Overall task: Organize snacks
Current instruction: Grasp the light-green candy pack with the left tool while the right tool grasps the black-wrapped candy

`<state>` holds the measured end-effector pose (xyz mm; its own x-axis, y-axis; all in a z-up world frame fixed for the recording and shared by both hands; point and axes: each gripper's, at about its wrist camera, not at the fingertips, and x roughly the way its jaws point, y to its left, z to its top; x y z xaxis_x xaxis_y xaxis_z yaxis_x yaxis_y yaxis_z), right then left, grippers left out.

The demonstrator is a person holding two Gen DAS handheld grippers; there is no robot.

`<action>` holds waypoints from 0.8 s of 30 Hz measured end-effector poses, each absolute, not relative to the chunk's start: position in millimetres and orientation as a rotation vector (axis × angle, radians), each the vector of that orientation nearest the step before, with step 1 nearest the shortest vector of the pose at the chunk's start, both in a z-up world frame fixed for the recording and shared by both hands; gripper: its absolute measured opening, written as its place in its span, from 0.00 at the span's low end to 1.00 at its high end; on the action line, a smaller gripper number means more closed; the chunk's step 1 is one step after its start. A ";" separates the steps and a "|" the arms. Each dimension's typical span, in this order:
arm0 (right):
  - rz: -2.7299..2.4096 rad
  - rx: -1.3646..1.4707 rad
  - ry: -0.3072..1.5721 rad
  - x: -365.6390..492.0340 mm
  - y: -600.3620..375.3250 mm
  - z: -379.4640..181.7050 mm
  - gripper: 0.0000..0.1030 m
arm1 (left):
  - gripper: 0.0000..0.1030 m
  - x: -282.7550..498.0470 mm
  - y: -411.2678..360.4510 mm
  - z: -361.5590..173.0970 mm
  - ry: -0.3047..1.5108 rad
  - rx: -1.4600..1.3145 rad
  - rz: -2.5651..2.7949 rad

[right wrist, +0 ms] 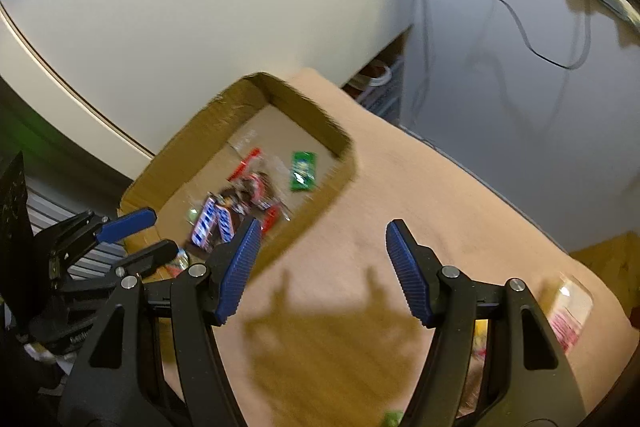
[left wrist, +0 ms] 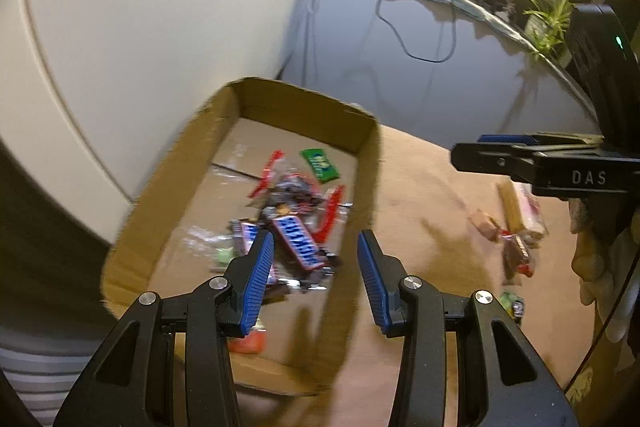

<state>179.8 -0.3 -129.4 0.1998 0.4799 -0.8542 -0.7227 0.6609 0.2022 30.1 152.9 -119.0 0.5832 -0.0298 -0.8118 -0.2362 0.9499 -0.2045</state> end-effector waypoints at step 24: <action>0.508 -0.055 1.240 141.3 -224.4 -194.0 0.66 | 0.41 65.9 -7.3 -153.4 1.107 -0.184 -0.278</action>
